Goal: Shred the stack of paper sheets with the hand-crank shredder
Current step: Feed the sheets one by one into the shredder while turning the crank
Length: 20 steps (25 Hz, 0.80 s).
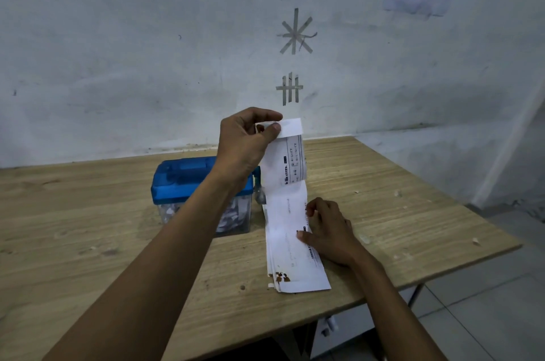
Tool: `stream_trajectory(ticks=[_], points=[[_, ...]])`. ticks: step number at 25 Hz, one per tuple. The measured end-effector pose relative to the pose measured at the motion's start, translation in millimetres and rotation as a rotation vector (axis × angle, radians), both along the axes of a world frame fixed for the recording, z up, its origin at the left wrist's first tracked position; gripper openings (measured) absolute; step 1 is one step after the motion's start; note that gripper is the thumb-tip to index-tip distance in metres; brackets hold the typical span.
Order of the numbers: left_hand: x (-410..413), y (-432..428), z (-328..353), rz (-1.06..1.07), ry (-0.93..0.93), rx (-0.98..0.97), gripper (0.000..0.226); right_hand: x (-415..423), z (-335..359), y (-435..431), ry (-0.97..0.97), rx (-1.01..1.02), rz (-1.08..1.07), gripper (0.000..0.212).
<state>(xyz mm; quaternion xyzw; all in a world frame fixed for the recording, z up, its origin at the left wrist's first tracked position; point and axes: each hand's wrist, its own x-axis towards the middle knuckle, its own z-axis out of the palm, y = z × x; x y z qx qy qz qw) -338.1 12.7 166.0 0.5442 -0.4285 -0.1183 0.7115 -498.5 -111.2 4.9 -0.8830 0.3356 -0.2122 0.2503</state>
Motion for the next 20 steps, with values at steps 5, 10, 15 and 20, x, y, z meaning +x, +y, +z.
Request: stream_trajectory(ticks=[5,10,15,20], points=[[-3.4,-5.8,-15.8,0.007,-0.05,0.075,0.019,1.5,-0.8,10.5,0.0,-0.241,-0.005,0.036],[-0.9,-11.3,-19.9,-0.004,-0.04,0.073,0.021,6.8,-2.1,16.8,0.348,-0.193,0.21,0.072],[1.6,-13.6,-19.2,0.011,-0.046,0.048,0.02,14.3,15.7,20.6,0.478,-0.085,0.224,0.076],[-1.9,-11.0,-13.7,0.013,-0.085,0.002,0.027,22.3,29.1,20.0,0.526,-0.036,0.216,0.073]])
